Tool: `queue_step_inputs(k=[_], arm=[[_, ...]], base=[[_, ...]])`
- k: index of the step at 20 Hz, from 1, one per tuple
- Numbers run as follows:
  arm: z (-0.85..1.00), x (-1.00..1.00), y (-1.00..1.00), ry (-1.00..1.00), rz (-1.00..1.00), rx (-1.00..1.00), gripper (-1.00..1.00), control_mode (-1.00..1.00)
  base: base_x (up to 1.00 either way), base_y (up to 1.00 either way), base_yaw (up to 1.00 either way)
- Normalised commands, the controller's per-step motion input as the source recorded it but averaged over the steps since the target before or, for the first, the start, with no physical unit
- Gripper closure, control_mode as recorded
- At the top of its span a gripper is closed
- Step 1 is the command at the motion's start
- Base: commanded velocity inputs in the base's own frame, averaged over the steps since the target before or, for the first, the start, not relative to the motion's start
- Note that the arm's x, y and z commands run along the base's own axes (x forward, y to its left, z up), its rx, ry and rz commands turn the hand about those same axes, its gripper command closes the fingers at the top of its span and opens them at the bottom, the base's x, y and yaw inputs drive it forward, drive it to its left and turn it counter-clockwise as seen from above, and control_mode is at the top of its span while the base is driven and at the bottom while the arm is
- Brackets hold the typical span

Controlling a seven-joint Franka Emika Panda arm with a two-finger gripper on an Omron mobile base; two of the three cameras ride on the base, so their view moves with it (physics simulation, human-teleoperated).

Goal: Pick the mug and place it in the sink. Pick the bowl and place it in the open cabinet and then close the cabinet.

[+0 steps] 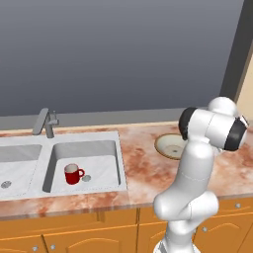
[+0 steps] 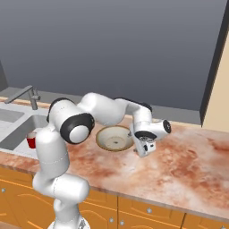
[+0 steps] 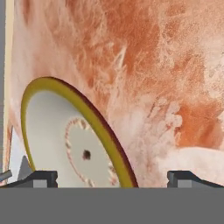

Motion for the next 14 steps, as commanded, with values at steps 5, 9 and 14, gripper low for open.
queue_step_inputs(k=[5,9,14], arm=[[-0.45,0.25,0.14,0.00,-0.11,0.01,-1.00,-1.00],[-0.40,0.37,0.08,0.00,-0.10,0.00,-1.00,-1.00],[-0.28,0.33,0.20,-0.03,-0.07,0.00,-1.00,-1.00]], base=[[0.00,0.00,0.00],[0.00,0.00,0.00],[0.00,0.00,0.00]])
